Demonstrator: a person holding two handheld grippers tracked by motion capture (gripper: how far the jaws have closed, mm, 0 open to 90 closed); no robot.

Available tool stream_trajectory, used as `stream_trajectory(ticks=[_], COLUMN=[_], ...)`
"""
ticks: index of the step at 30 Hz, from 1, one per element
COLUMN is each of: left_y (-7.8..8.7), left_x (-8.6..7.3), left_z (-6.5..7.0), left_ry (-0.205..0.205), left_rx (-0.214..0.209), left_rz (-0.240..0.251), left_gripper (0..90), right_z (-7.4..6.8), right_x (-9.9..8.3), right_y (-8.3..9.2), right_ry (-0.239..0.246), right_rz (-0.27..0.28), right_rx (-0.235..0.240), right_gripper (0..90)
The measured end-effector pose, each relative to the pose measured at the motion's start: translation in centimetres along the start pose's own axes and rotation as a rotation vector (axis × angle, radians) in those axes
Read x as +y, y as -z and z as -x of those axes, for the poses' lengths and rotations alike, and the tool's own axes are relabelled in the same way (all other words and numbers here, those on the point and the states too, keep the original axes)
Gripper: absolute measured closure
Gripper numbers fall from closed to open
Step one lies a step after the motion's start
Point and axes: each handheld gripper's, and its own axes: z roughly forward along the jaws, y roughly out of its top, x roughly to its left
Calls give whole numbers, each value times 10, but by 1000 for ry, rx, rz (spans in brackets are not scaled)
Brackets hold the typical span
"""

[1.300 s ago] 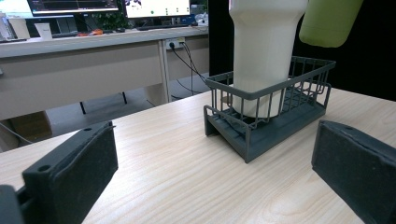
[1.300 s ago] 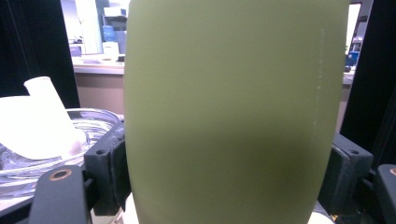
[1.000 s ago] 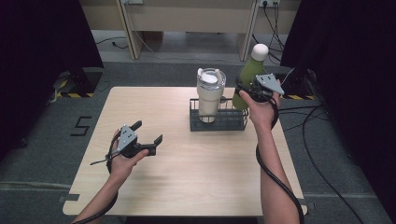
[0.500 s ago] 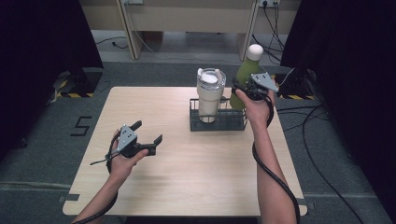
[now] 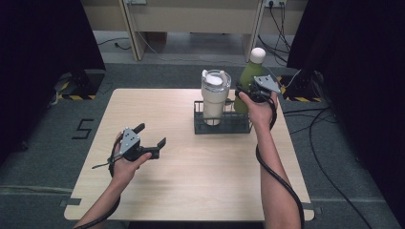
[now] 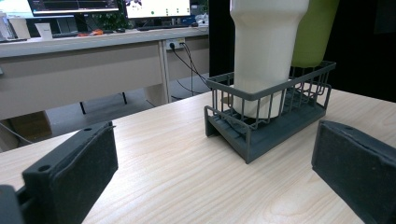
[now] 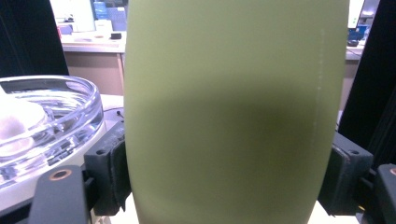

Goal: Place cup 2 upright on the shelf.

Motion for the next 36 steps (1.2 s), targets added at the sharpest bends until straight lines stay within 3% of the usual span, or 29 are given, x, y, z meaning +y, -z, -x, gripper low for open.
stream_trajectory(ticks=[36], left_y=[-1], left_x=[-1], left_z=[1], left_ry=[3], left_rx=[-4], left_rz=[-4], left_gripper=[0], right_z=[0], right_x=[-32], right_y=[-21], right_ry=[-5], right_rz=[-99], right_rx=[-26], right_gripper=[212])
